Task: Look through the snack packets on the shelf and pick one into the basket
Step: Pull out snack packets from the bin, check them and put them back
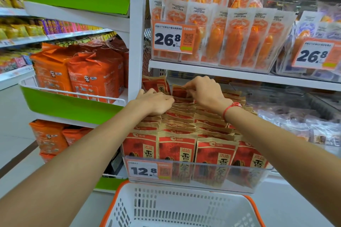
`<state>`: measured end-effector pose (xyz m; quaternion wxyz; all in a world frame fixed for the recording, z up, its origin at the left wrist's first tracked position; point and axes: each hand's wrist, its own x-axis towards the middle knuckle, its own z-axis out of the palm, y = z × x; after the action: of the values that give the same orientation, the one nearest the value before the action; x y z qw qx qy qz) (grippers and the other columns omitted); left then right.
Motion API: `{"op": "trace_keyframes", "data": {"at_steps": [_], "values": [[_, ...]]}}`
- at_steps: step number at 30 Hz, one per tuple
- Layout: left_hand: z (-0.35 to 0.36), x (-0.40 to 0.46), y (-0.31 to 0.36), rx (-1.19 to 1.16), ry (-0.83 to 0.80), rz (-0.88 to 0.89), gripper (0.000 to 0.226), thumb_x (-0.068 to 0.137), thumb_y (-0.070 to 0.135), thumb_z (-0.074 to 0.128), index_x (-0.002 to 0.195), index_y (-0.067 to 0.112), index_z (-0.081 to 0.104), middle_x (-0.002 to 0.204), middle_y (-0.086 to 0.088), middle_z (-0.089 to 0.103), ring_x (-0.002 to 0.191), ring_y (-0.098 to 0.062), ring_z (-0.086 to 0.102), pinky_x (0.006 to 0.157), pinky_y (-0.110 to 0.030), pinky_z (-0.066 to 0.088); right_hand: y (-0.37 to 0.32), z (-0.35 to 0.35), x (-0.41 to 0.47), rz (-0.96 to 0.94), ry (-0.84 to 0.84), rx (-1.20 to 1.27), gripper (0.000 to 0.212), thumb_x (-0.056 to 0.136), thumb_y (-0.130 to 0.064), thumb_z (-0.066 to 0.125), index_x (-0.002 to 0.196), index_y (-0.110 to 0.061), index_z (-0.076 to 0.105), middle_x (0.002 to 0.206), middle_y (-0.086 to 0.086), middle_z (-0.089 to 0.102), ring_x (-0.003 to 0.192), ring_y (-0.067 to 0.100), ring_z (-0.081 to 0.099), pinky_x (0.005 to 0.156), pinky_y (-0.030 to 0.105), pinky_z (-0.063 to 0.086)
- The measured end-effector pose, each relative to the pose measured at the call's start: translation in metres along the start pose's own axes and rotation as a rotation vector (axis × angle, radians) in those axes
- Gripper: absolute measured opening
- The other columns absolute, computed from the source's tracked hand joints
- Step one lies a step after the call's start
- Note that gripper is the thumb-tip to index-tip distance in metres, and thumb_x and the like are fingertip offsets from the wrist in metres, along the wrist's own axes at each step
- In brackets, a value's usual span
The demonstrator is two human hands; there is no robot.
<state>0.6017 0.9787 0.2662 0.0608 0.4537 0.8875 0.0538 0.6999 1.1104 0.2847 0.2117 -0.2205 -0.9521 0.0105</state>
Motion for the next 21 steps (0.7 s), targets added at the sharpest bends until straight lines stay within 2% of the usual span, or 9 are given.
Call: {"op": "trace_keyframes", "data": {"at_steps": [2,5,6,8,10,13,17,19,21], "values": [[0.002,0.001,0.001,0.012,0.007,-0.002,0.051,0.102,0.032,0.011,0.139,0.032,0.046,0.153,-0.003,0.037,0.138,-0.028,0.026,0.109,-0.049,0.014,-0.002,-0.002,-0.004,-0.058,0.057,-0.036,0.033,0.098,-0.017,0.051,0.123,-0.032,0.066,0.112,0.009,0.071,0.102,0.037,0.063,0.081,0.044,0.053],[0.002,0.001,0.003,0.02,0.015,-0.017,0.042,0.101,0.032,0.012,0.112,0.029,0.053,0.147,-0.004,0.043,0.135,-0.028,0.029,0.108,-0.049,0.017,0.0,-0.007,-0.014,-0.125,0.077,-0.102,0.038,0.099,-0.014,0.047,0.127,-0.033,0.063,0.111,0.01,0.071,0.103,0.037,0.062,0.079,0.043,0.05],[0.002,0.001,0.004,0.025,0.014,-0.017,0.043,0.101,0.032,0.012,0.114,0.03,0.052,0.147,-0.005,0.043,0.135,-0.028,0.029,0.108,-0.049,0.017,0.001,-0.009,-0.018,-0.129,0.081,-0.114,0.038,0.099,-0.014,0.046,0.128,-0.033,0.062,0.111,0.01,0.071,0.103,0.038,0.062,0.079,0.044,0.049],[0.001,0.001,0.004,0.026,0.016,-0.017,0.05,0.101,0.032,0.011,0.135,0.031,0.048,0.15,-0.004,0.04,0.136,-0.029,0.028,0.108,-0.05,0.016,0.004,-0.013,-0.025,-0.128,0.111,-0.114,0.038,0.1,-0.014,0.046,0.13,-0.033,0.061,0.11,0.01,0.072,0.101,0.039,0.062,0.076,0.044,0.049],[0.001,0.0,0.003,0.013,0.015,-0.022,0.052,0.102,0.032,0.01,0.142,0.033,0.042,0.153,-0.005,0.036,0.138,-0.029,0.026,0.109,-0.049,0.014,0.003,-0.014,-0.029,-0.142,0.13,-0.123,0.038,0.1,-0.014,0.046,0.13,-0.032,0.06,0.109,0.01,0.072,0.101,0.039,0.063,0.077,0.044,0.049],[0.002,0.0,0.002,0.021,0.013,-0.025,0.051,0.102,0.032,0.01,0.143,0.033,0.042,0.154,-0.005,0.033,0.139,-0.029,0.024,0.111,-0.049,0.013,0.003,-0.013,-0.027,-0.125,0.154,-0.066,0.035,0.097,-0.014,0.05,0.125,-0.03,0.065,0.11,0.007,0.073,0.102,0.035,0.065,0.08,0.044,0.052],[0.004,0.0,0.002,0.042,-0.003,-0.04,0.051,0.103,0.034,0.011,0.138,0.026,0.046,0.154,-0.006,0.031,0.14,-0.029,0.022,0.113,-0.049,0.012,0.007,-0.006,-0.01,0.046,0.064,0.271,0.036,0.081,-0.005,0.067,0.116,-0.014,0.071,0.106,0.007,0.074,0.1,0.023,0.069,0.091,0.04,0.055],[0.004,0.0,0.002,0.04,-0.005,-0.039,0.052,0.102,0.035,0.011,0.139,0.025,0.046,0.155,-0.006,0.031,0.141,-0.029,0.021,0.114,-0.049,0.011,0.006,-0.001,-0.005,0.086,-0.03,0.277,0.033,0.083,-0.007,0.07,0.115,-0.012,0.071,0.105,0.01,0.074,0.097,0.023,0.068,0.09,0.036,0.054],[0.003,0.0,0.002,0.039,-0.006,-0.038,0.051,0.102,0.035,0.011,0.139,0.026,0.046,0.155,-0.006,0.031,0.141,-0.029,0.021,0.114,-0.049,0.011,0.004,0.003,-0.004,0.07,-0.04,0.22,0.026,0.087,-0.01,0.065,0.111,-0.017,0.074,0.098,0.01,0.075,0.09,0.027,0.067,0.084,0.038,0.055]]}}
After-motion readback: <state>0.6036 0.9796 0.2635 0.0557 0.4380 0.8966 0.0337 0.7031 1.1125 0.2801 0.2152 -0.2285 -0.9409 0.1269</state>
